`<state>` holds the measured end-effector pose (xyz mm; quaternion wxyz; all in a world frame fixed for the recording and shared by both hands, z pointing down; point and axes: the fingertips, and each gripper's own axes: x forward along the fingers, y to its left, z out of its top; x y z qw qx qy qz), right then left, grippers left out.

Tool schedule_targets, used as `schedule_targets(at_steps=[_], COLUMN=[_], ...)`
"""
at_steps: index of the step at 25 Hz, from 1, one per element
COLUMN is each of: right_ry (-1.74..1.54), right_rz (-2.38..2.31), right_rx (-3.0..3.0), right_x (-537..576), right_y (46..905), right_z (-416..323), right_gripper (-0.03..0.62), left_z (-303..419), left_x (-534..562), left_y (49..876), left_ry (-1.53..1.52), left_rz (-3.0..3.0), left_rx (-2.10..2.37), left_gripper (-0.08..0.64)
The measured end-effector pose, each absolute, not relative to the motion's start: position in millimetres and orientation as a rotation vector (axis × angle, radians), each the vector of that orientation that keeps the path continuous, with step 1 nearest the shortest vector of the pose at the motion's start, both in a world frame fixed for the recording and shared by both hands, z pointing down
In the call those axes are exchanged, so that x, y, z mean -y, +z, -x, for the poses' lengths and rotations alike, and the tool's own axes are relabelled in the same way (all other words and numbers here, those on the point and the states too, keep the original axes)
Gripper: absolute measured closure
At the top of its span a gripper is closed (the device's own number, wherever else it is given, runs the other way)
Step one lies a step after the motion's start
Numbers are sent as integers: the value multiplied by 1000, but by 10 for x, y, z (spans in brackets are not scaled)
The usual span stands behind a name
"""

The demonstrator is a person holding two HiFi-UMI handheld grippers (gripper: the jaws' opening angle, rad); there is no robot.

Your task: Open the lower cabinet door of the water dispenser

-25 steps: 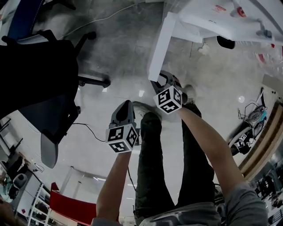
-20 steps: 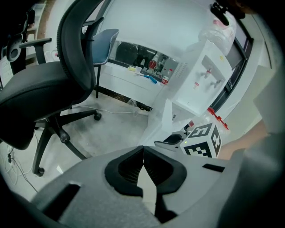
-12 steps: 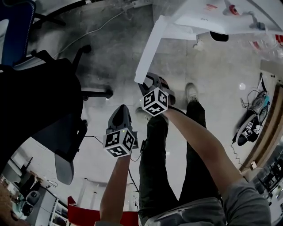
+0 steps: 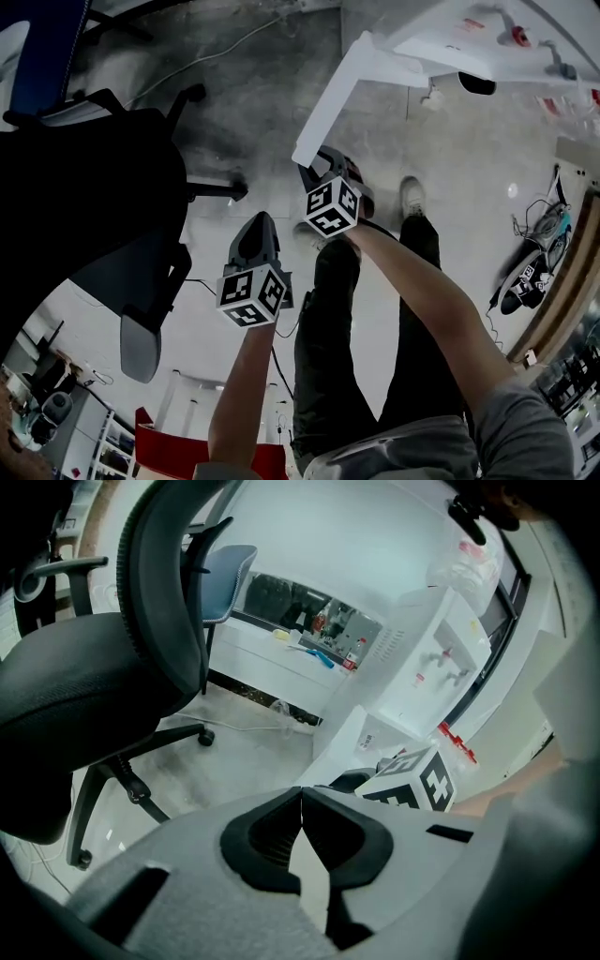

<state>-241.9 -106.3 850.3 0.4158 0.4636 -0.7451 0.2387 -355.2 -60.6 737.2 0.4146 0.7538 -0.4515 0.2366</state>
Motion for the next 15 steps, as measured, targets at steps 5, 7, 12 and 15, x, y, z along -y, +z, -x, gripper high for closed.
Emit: schedule_targets(at_steps=[5,7,12,15], right_ry=[594,597,604,607], right_rz=[-1130,-1116,-1082,-1080], right_rx=[1896,1906,1938,1966], right_x=[974,909,725,642], right_y=[8471,8455,8381,8330], right_z=[2363,2347,2288,2252], right_gripper=[448,448,457,496], left_z=[3563,3554,3497,3453], left_x=[583,545,437,356], left_y=[7350,7337,7263,7249], left_ry=[563,554,533,529], left_rz=[-1880,-1873,-1860,-1854], left_rx=[1170,1186,1224,1241], left_gripper=[551,551,551,551])
